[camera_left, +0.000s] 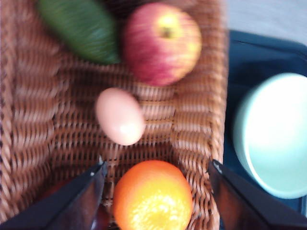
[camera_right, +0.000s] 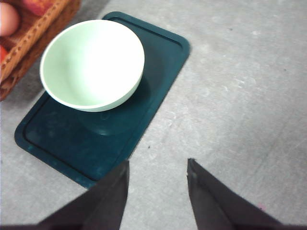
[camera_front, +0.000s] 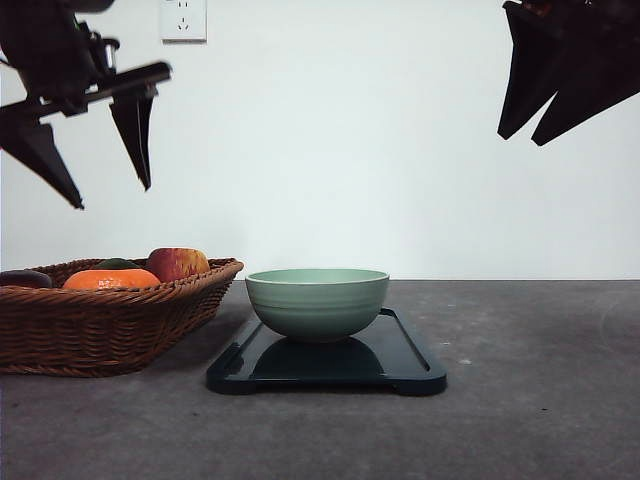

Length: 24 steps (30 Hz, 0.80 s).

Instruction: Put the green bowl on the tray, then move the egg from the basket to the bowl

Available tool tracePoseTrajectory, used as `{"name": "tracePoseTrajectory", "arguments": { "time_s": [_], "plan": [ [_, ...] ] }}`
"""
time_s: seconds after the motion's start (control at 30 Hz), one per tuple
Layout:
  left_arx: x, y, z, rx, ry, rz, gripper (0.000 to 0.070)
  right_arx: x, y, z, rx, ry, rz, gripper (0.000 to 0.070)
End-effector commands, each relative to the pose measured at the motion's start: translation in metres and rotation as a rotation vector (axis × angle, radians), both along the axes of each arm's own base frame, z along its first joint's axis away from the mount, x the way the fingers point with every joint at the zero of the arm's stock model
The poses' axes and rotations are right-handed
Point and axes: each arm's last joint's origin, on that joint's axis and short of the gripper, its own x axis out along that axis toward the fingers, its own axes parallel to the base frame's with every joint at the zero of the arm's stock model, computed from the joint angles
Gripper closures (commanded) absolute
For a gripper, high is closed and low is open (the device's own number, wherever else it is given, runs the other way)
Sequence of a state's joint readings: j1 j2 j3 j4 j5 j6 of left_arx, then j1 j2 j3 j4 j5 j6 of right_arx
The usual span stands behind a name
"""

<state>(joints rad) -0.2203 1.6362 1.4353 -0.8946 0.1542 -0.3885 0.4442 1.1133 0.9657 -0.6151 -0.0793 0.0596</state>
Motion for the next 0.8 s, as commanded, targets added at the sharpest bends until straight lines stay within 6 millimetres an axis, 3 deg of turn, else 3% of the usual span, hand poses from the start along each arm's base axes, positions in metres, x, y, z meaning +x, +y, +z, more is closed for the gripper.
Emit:
{"name": "tracePoseTrajectory", "arguments": {
  "time_s": [0.0, 0.77],
  "plan": [
    [0.007, -0.003, -0.003, -0.03, 0.026, 0.078, 0.027, 0.002, 0.002, 0.002, 0.011, -0.004, 0.004, 0.0462],
    [0.043, -0.009, -0.063, 0.011, 0.127, 0.159, 0.0281, 0.001, 0.004, 0.002, 0.04, 0.011, 0.044, 0.0462]
  ]
}}
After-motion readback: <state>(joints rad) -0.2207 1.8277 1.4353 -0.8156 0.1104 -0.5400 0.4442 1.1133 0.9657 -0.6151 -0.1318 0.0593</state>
